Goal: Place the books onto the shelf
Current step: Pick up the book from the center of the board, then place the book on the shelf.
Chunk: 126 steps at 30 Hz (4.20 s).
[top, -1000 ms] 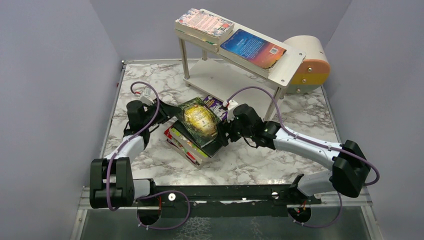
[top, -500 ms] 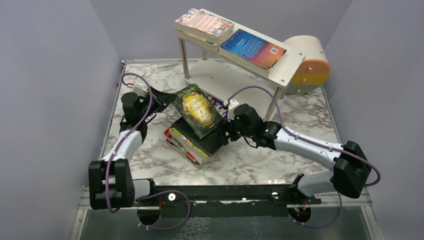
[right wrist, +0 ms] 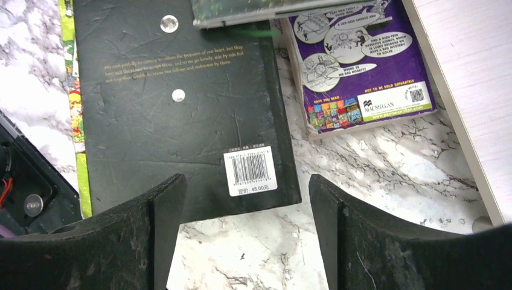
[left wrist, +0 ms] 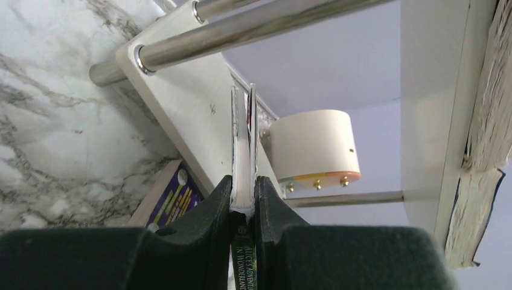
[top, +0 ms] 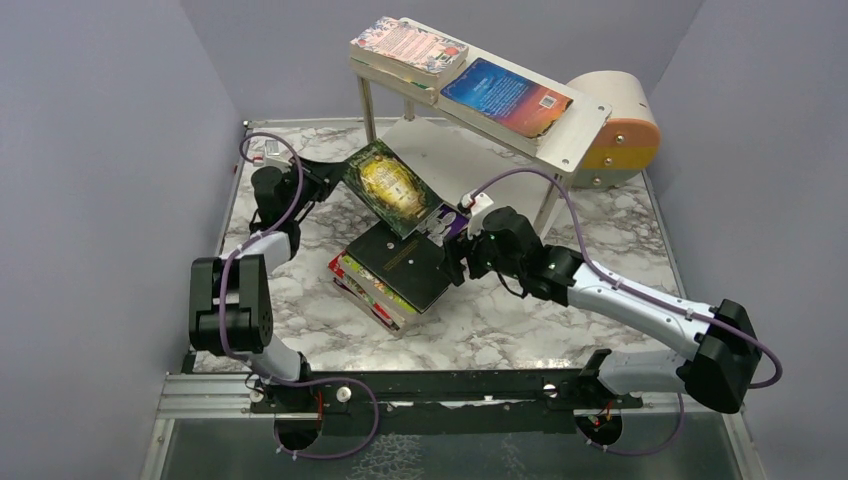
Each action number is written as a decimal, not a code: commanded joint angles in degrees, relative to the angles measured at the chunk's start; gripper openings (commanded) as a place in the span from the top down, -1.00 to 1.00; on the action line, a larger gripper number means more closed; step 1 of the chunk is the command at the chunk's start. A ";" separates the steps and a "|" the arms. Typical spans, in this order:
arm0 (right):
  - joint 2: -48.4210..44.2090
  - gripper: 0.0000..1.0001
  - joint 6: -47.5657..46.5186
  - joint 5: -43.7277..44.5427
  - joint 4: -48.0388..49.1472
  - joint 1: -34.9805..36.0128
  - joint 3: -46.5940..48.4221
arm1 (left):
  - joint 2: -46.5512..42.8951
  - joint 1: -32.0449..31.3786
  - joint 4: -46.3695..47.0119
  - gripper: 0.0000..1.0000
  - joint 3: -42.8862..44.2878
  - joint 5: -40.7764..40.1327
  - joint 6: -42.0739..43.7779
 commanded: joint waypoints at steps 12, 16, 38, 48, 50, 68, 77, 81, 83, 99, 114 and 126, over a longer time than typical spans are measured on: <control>-2.18 -0.47 0.16 3.30 -1.97 0.50 -1.14 | 19.44 -5.28 28.90 1.00 11.05 -4.91 -13.88; -2.67 -0.47 0.49 3.91 -2.28 0.50 -1.47 | 22.56 -7.15 31.22 1.00 12.86 -7.14 -14.05; -5.93 -0.47 1.65 7.33 -4.18 0.50 -2.20 | 31.82 -13.13 33.09 1.00 17.64 -18.73 -13.21; -6.16 -0.47 1.96 7.89 -4.66 0.45 -2.37 | 33.96 -13.04 28.98 1.00 19.57 -17.30 -12.56; -6.01 -0.47 2.01 7.75 -4.58 0.44 -2.40 | 33.96 -12.89 28.38 1.00 19.26 -17.26 -12.63; -4.47 -0.47 2.01 6.97 -4.14 0.50 -1.87 | 33.43 -10.16 24.68 0.56 17.46 -14.66 -11.76; -3.48 -0.47 1.92 6.81 -3.79 0.50 -1.39 | 34.46 -9.36 24.50 0.26 17.33 -12.91 -11.84; -3.13 -0.47 1.92 6.90 -3.60 0.50 -1.24 | 35.37 -8.69 24.06 0.17 18.11 -11.13 -12.11; -2.97 -0.47 1.92 6.99 -3.53 0.50 -1.12 | 35.84 -8.36 23.56 0.13 18.47 -10.23 -12.27; -0.54 -0.47 1.40 8.42 -2.34 0.50 1.67 | 38.58 -6.48 18.66 0.07 21.22 -2.86 -11.46; -0.18 -0.47 1.57 7.71 -1.59 0.50 1.04 | 38.04 -5.76 11.69 0.08 19.63 2.41 -8.10; -0.58 -0.47 1.88 7.38 -1.27 0.50 0.20 | 35.71 -5.53 12.38 0.52 16.78 1.64 -6.46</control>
